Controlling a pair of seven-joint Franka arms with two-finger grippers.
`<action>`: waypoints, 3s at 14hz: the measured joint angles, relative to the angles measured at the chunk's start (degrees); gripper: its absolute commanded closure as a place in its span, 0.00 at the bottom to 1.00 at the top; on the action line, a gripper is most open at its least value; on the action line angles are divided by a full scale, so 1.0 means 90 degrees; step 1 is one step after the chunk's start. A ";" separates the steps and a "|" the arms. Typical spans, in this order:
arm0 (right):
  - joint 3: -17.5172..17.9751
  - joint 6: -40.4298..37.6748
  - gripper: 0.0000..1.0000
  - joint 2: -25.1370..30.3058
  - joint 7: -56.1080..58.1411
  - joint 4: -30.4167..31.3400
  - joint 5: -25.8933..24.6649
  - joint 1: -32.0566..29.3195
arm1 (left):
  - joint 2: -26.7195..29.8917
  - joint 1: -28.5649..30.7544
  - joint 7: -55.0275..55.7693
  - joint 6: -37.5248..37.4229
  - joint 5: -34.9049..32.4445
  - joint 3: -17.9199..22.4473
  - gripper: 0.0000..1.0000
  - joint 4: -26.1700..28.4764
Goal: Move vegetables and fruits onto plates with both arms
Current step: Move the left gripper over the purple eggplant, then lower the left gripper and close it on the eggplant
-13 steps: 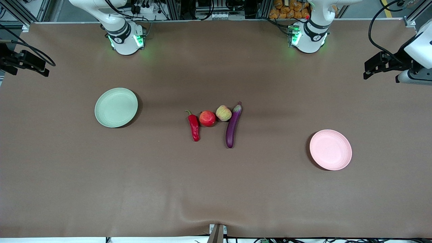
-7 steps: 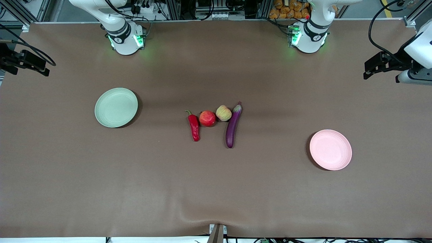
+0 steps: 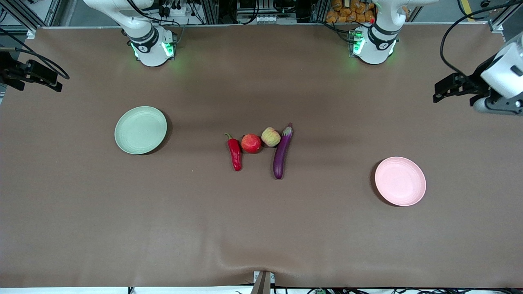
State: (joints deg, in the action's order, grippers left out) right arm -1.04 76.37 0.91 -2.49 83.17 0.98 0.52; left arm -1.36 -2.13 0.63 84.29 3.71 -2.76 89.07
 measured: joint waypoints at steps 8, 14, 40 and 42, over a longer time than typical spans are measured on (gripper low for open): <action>0.0011 0.0096 0.00 0.0000 0.0020 0.0000 0.0016 0.0000 | -0.0667 -0.0438 0.0911 0.0640 0.0332 -0.0058 0.00 -0.0047; 0.0019 0.0169 0.00 0.0000 0.0026 0.0000 0.0017 0.0000 | -0.1458 -0.1296 0.1618 0.1182 0.0332 -0.0073 0.00 -0.0188; 0.0047 0.0162 0.00 -0.0032 0.0040 0.0000 0.0021 0.0000 | -0.5079 -0.4112 0.4865 0.4414 -0.1143 -0.0037 0.00 -0.0912; 0.0047 0.0161 0.00 -0.0036 0.0040 0.0000 0.0022 0.0000 | -0.5261 -0.4112 0.4865 0.4528 -0.1179 -0.0036 0.00 -0.0915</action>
State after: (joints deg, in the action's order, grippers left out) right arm -0.62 77.81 0.58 -2.13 83.17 1.18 0.52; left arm -48.71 -39.14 44.42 125.05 -6.90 -3.09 80.84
